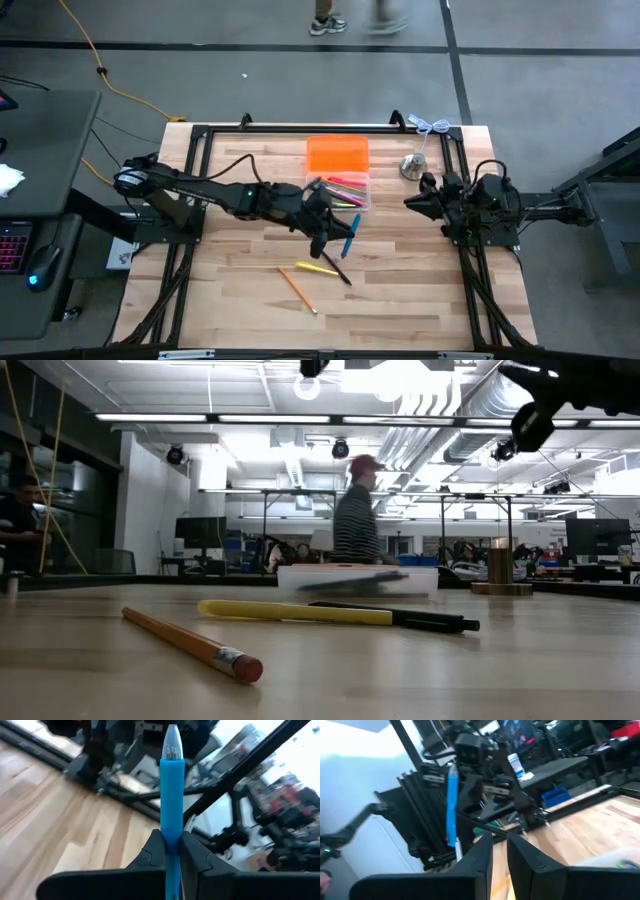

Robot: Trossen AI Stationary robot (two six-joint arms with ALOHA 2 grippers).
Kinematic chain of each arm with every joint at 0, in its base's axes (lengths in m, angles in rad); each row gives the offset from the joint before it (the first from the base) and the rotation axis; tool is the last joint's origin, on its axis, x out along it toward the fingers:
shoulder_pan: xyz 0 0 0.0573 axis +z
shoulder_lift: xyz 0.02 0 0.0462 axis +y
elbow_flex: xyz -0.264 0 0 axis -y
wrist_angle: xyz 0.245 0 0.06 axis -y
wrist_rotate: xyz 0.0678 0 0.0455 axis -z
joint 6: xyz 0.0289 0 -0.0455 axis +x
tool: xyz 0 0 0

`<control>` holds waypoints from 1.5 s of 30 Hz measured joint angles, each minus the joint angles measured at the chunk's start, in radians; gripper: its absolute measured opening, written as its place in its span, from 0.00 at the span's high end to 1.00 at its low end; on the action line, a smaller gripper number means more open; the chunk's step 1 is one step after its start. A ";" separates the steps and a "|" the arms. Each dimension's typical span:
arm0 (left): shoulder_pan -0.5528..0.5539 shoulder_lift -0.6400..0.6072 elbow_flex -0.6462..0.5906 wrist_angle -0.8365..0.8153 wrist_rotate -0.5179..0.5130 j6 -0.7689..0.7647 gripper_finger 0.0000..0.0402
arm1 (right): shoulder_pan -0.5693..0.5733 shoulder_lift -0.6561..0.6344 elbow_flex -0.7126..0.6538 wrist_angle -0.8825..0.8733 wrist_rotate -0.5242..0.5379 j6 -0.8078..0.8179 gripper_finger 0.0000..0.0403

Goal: Pick & place school supplies into a supply box
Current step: Put the blue pen into the supply box

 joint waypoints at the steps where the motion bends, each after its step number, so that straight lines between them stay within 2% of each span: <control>1: 0.008 0.000 -0.017 0.041 0.018 -0.002 0.88 | 0.000 0.015 0.000 0.027 -0.010 0.005 0.91; 6: 0.044 0.000 -0.105 0.249 0.109 -0.008 0.88 | 0.000 0.127 0.000 0.163 -0.059 0.055 0.88; 10: 0.067 0.000 -0.155 0.334 0.138 -0.041 0.88 | 0.000 0.237 0.000 0.287 -0.083 0.074 0.84; 17: 0.076 0.000 -0.198 0.405 0.150 -0.050 0.88 | 0.000 0.409 0.000 0.478 -0.086 0.097 0.73; 24: 0.101 0.000 -0.211 0.403 0.151 -0.051 0.88 | 0.000 0.552 0.005 0.647 -0.088 0.134 0.60; 34: 0.133 0.000 -0.211 0.394 0.179 -0.045 0.88 | 0.000 0.719 0.201 0.600 -0.114 0.066 0.49; 40: 0.133 0.000 -0.211 0.394 0.183 -0.026 0.88 | -0.005 0.789 0.312 0.459 -0.126 0.045 0.46; 45: 0.133 0.000 -0.211 0.393 0.183 -0.026 0.88 | -0.005 0.867 0.390 0.435 -0.158 0.023 0.45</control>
